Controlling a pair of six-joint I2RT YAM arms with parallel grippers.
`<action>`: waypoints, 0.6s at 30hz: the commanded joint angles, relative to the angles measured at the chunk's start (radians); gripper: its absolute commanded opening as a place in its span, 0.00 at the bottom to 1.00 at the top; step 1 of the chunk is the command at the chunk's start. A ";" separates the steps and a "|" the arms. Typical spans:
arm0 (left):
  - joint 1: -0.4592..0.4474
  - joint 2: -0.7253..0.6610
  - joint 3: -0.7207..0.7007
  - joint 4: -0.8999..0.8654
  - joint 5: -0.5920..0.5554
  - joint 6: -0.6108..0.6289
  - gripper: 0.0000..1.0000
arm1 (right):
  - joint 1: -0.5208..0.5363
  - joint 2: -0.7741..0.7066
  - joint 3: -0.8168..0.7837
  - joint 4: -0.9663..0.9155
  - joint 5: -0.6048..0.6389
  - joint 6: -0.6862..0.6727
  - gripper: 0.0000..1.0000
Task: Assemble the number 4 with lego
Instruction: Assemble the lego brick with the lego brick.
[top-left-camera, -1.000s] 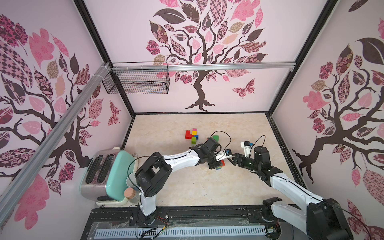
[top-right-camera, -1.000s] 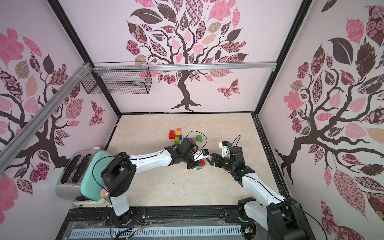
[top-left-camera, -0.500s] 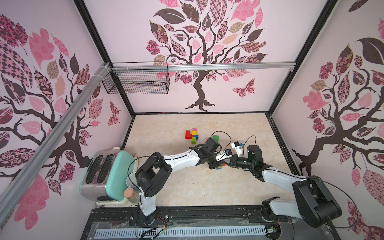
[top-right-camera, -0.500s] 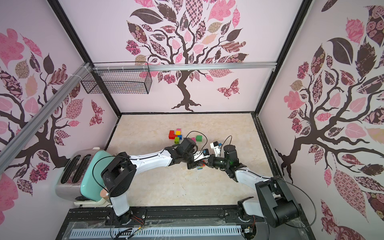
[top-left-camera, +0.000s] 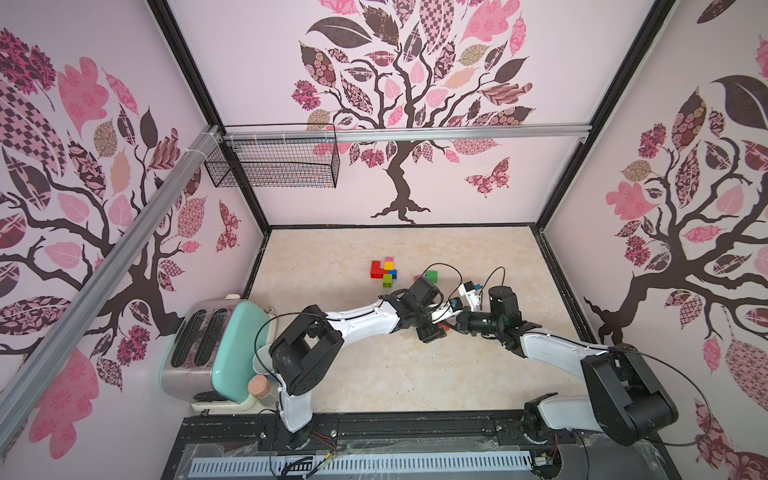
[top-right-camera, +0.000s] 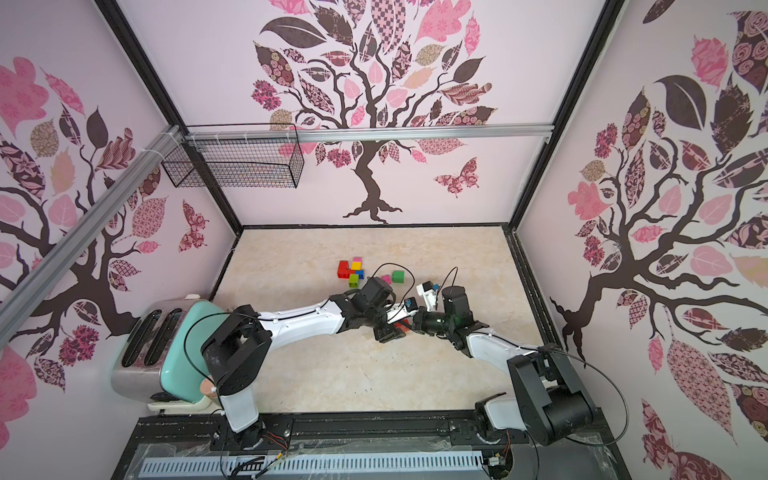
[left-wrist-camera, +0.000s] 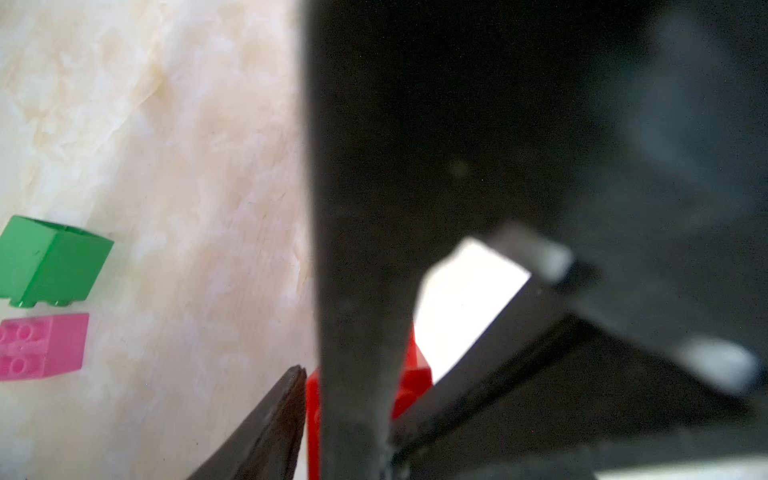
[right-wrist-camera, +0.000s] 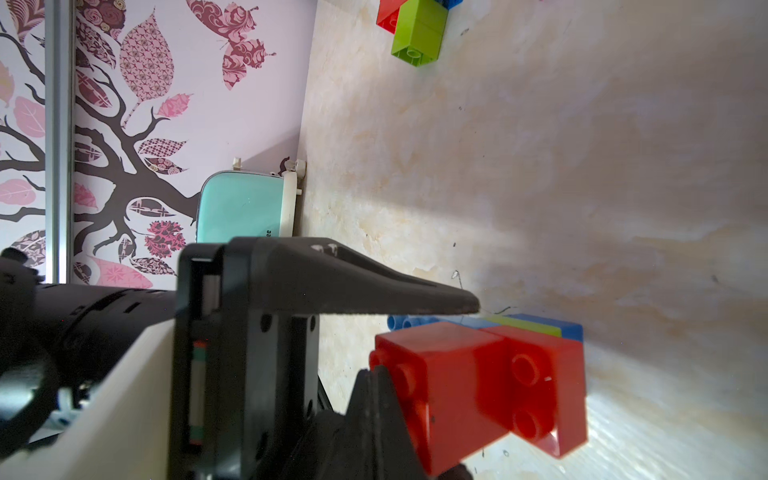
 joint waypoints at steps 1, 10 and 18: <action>-0.004 -0.094 -0.048 0.047 -0.017 -0.058 0.72 | 0.003 0.047 -0.029 -0.191 0.125 -0.039 0.00; 0.015 -0.268 -0.217 0.248 -0.161 -0.302 0.98 | 0.003 0.014 -0.023 -0.220 0.145 -0.064 0.00; 0.012 -0.311 -0.281 0.280 -0.371 -0.428 0.98 | 0.003 -0.053 -0.029 -0.266 0.188 -0.098 0.00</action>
